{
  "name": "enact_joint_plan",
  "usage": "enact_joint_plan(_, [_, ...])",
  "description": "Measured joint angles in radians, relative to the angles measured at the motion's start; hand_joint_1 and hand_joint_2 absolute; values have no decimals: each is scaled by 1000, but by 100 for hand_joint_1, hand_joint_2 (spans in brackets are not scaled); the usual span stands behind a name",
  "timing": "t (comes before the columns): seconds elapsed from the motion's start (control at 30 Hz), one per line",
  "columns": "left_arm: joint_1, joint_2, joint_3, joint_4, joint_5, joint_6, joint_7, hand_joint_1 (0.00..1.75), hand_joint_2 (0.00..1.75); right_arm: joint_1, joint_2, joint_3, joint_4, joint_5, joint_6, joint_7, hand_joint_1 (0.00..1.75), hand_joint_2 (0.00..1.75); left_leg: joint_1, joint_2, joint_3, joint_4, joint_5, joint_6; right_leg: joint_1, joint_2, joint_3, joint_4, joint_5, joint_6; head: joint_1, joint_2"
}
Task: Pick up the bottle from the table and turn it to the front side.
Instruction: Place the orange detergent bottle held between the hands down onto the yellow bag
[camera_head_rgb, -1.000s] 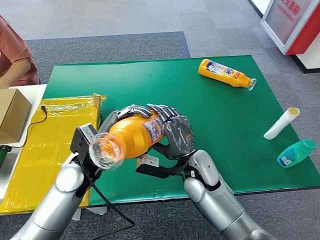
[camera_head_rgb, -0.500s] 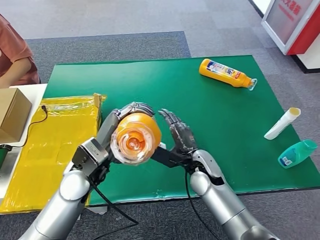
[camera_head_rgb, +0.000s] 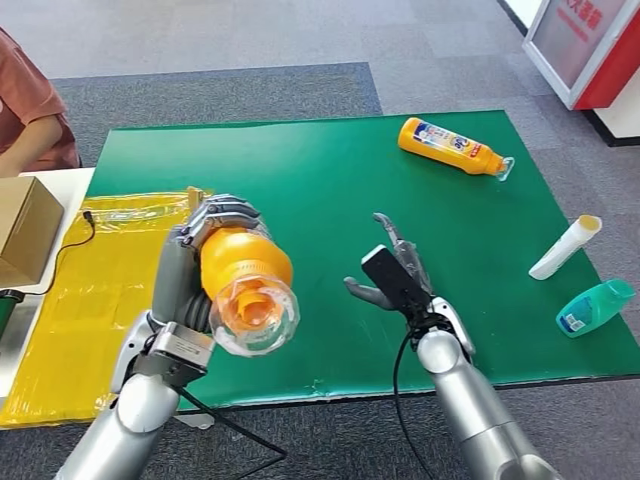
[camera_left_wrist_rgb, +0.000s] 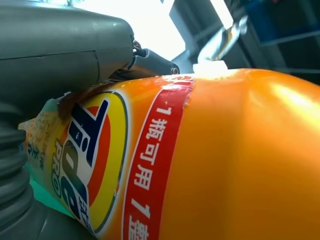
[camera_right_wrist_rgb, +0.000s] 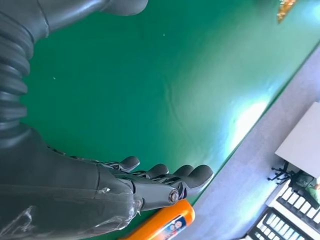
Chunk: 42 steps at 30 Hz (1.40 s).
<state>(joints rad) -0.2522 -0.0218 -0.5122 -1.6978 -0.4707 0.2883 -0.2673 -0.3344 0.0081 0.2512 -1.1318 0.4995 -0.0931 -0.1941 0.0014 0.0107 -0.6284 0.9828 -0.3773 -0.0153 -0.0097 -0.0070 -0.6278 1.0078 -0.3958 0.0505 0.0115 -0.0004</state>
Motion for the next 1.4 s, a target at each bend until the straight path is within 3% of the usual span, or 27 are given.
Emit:
enact_joint_plan(0.27, [110, 32, 71, 4, -481, 174, 167, 175, 175, 129, -9, -69, -231, -130, 51, -50, 0, 175, 0, 0, 0, 0, -1, 1, 0, 0, 0, 0, -1, 0, 0, 0])
enact_joint_plan(0.47, [153, 40, 133, 46, -512, 177, 211, 175, 175, 180, -9, -83, -360, -165, 58, -75, 0, 175, 0, 0, 0, 0, -2, 1, 0, 0, -1, 0, -2, -1, 0, 0])
enact_joint_plan(0.63, [170, 40, 222, 165, -652, 206, 267, 175, 175, 217, -15, -83, -472, -200, 72, -103, 0, 175, 0, 0, 0, 0, -2, 0, 0, 0, -1, 0, -2, -1, 0, 0])
enact_joint_plan(0.83, [137, 49, 320, 375, -774, 218, 307, 175, 175, 222, -28, -74, -570, -239, 85, -123, 0, 175, 0, 0, 0, 0, -1, 0, 0, 0, -1, 0, -1, -1, 0, 0])
enact_joint_plan(1.07, [47, 68, 394, 631, -850, 223, 342, 175, 175, 213, -29, -59, -624, -267, 69, -142, 0, 175, 0, 0, 0, 0, -1, 0, 0, 0, -1, 0, -1, -1, 0, 0])
enact_joint_plan(1.3, [6, 79, 419, 753, -860, 231, 345, 175, 175, 212, -31, -52, -644, -268, 69, -143, 0, 175, 0, 0, 0, 0, -1, 0, 0, 0, 0, 0, -1, -1, 0, 0])
enact_joint_plan(1.33, [1, 79, 421, 762, -863, 232, 348, 142, 175, 212, -31, -52, -645, -268, 68, -143, 0, 175, 0, 0, 0, 0, -1, 0, 0, 0, 0, 0, -1, -1, 0, 0])
enact_joint_plan(1.37, [-3, 80, 422, 772, -869, 233, 351, 99, 175, 212, -32, -52, -646, -269, 67, -144, 0, 175, 0, 0, 0, 0, -1, 0, 0, 0, 0, 0, -2, -1, 0, 0])
enact_joint_plan(1.4, [-9, 81, 423, 781, -875, 233, 356, 55, 131, 212, -32, -52, -647, -270, 64, -146, 0, 175, 0, 0, 0, 0, -1, 0, 0, 0, 0, 0, -2, -1, 0, 0])
